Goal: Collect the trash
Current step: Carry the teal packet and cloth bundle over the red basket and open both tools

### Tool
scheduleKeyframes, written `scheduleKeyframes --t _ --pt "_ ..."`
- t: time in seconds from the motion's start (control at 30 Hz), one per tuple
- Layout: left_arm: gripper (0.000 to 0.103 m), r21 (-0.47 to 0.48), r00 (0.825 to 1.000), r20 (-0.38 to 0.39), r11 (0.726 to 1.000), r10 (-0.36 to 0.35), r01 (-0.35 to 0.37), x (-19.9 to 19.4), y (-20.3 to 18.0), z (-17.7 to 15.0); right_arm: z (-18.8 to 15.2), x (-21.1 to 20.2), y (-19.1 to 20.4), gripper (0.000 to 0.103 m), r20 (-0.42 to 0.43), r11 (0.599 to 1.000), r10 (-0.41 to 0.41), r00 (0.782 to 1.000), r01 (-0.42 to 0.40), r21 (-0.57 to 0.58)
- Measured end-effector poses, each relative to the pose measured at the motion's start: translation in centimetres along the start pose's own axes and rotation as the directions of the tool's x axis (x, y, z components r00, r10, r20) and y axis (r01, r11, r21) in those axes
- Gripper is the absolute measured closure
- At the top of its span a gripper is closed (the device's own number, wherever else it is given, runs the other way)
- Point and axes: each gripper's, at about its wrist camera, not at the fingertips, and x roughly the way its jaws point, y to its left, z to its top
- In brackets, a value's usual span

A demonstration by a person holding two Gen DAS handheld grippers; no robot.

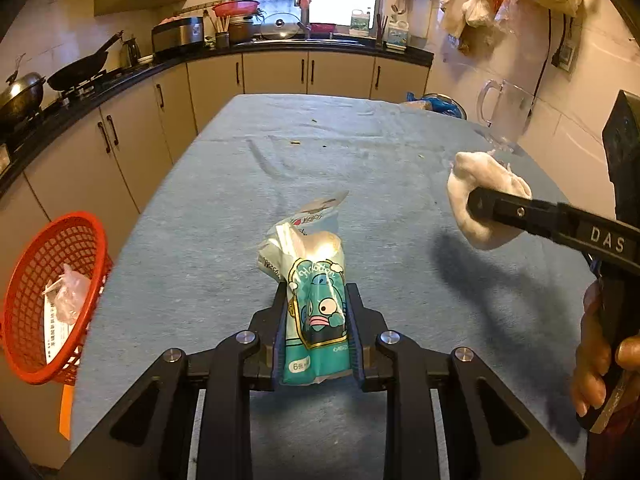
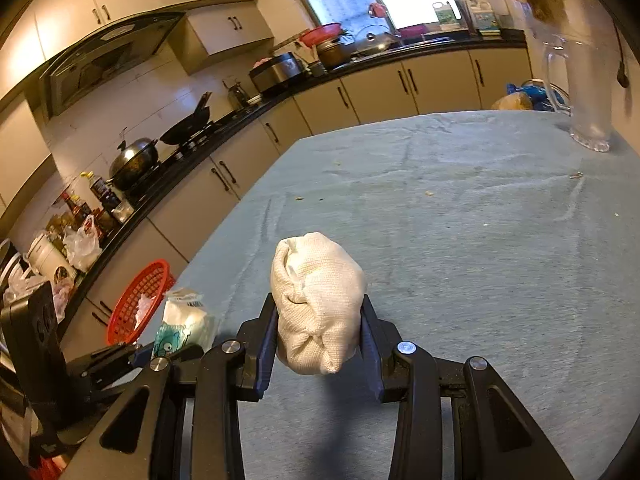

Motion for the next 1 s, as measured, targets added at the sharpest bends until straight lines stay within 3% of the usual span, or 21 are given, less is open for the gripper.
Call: scheduleKeyframes --t 0.2,0.53,1.0 --pt "0.079 -0.023 1.000 0.014 1.000 0.007 -0.006 -1.1 1.1 -0.2 -0.4 0.4 1.2 0.063 -0.009 0.999 -0.001 1.000 0.000 -0.044" --pt "0.079 -0.079 0.998 0.056 0.997 0.009 -0.005 -3.4 4.0 -0.5 -0.3 0.4 1.8 0.063 -0.007 1.000 0.004 1.000 -0.004 -0.011" --pt "0.078 -0.154 0.994 0.110 0.988 0.024 -0.007 -5.7 9.2 -0.4 -0.8 3.4 7.8 0.063 -0.075 0.996 0.082 0.994 -0.083 -0.021"
